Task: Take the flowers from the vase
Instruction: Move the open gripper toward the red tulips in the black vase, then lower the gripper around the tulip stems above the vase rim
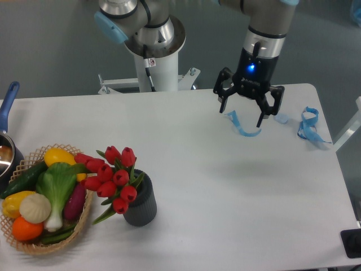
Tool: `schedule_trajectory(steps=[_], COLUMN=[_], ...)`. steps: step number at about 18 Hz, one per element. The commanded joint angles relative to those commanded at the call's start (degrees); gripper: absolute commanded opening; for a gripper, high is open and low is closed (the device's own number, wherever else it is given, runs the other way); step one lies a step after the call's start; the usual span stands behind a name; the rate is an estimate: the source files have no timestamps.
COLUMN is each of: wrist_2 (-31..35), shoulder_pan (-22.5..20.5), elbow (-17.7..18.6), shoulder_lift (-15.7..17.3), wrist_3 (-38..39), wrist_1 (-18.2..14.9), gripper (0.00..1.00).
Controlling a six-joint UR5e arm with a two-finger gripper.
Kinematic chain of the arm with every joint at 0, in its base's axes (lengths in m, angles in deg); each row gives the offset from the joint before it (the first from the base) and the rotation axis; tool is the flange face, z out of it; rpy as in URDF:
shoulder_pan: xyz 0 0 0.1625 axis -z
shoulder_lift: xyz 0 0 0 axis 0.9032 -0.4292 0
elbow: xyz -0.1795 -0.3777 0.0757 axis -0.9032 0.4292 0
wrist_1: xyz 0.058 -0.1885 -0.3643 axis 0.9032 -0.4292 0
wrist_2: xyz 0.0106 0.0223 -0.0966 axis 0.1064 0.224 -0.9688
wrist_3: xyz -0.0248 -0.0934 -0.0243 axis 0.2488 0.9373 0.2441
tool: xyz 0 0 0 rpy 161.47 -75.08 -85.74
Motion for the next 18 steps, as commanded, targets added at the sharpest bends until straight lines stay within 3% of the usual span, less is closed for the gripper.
schedule_trajectory(steps=[5, 8, 14, 18], wrist_2=[-10.5, -14.9, -19.9, -20.9], shoulder_pan=[3.0, 6.1, 11.3, 13.0], elbow=[1.1, 1.1, 1.0, 1.3], shoulder_lift=[-0.4, -2.8, -6.9, -7.6], wrist_3=[-1.2, -1.6, -1.7, -1.7], wrist_1=[1.5, 4.2, 9.9, 10.2], gripper=[1.00, 1.00, 1.00, 1.00])
